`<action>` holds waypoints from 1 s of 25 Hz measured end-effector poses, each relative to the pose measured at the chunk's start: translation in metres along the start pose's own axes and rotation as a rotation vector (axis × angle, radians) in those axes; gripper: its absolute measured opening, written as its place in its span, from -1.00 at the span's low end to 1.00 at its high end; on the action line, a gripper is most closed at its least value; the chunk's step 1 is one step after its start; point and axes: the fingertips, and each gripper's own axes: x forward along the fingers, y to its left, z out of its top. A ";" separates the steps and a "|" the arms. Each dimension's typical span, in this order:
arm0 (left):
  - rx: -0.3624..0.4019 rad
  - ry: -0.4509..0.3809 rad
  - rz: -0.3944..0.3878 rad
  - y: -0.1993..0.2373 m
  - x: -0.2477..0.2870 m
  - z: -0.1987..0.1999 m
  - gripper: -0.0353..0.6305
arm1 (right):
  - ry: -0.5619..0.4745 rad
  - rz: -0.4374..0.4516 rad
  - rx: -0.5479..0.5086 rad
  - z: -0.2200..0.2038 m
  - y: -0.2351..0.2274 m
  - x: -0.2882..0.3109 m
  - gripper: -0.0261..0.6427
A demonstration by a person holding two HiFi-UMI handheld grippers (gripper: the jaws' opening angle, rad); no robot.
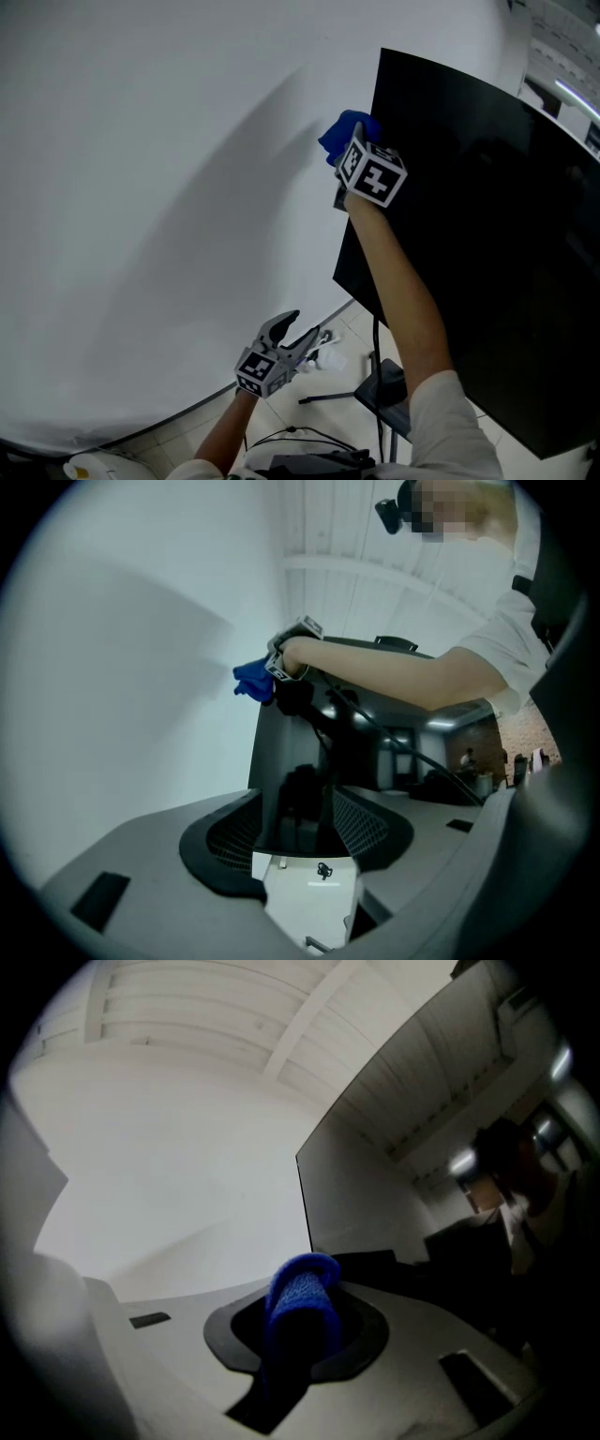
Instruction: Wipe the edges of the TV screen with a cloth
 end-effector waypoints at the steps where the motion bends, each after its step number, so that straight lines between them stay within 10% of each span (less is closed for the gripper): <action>1: 0.000 -0.001 -0.009 -0.001 0.000 0.001 -0.19 | -0.015 0.002 -0.003 0.015 0.002 0.002 -0.72; 18: 0.110 0.018 -0.259 -0.063 0.014 0.006 0.10 | -0.214 0.000 -0.015 0.190 0.016 0.022 -0.72; 25: 0.108 0.009 -0.378 -0.102 0.031 0.005 0.10 | -0.288 -0.036 0.161 0.214 -0.024 -0.041 -0.72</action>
